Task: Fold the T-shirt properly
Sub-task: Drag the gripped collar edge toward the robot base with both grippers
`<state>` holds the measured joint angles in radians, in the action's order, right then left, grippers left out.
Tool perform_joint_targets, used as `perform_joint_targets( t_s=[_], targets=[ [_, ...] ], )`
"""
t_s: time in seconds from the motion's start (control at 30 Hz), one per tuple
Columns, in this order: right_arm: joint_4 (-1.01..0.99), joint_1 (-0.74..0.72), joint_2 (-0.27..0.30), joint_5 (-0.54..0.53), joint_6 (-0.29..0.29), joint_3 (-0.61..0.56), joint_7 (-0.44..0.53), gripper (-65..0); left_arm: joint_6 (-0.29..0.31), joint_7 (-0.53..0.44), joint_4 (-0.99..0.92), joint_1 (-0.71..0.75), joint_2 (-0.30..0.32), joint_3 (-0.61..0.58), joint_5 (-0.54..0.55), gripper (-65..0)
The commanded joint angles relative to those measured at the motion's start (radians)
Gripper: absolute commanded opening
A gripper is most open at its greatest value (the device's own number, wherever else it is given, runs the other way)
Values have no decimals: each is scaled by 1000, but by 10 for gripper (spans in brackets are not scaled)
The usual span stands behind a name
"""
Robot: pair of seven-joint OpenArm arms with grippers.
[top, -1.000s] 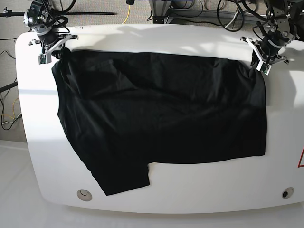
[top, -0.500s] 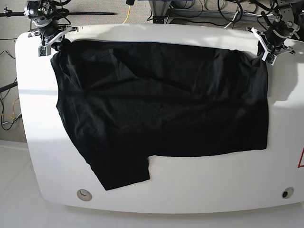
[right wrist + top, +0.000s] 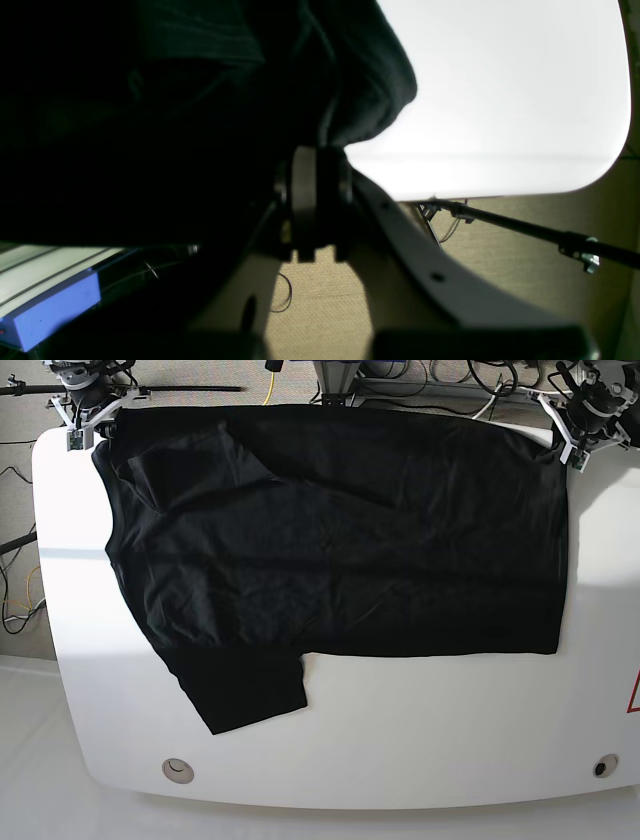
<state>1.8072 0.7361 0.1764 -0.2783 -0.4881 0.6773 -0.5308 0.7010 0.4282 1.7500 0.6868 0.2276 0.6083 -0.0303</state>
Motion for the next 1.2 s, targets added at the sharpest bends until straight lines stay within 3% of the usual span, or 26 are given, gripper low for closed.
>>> perform_joint_targets(
  t_s=[0.0, 1.17],
  targets=[
    [16, 25, 12, -11, 3, 5, 13, -645, -3, -4, 17, 24, 11, 13, -4, -649],
    [-18, 18, 7, 12, 3, -2, 5, -650, -3, 3, -14, 31, 5, 3, 0, -650]
  ],
)
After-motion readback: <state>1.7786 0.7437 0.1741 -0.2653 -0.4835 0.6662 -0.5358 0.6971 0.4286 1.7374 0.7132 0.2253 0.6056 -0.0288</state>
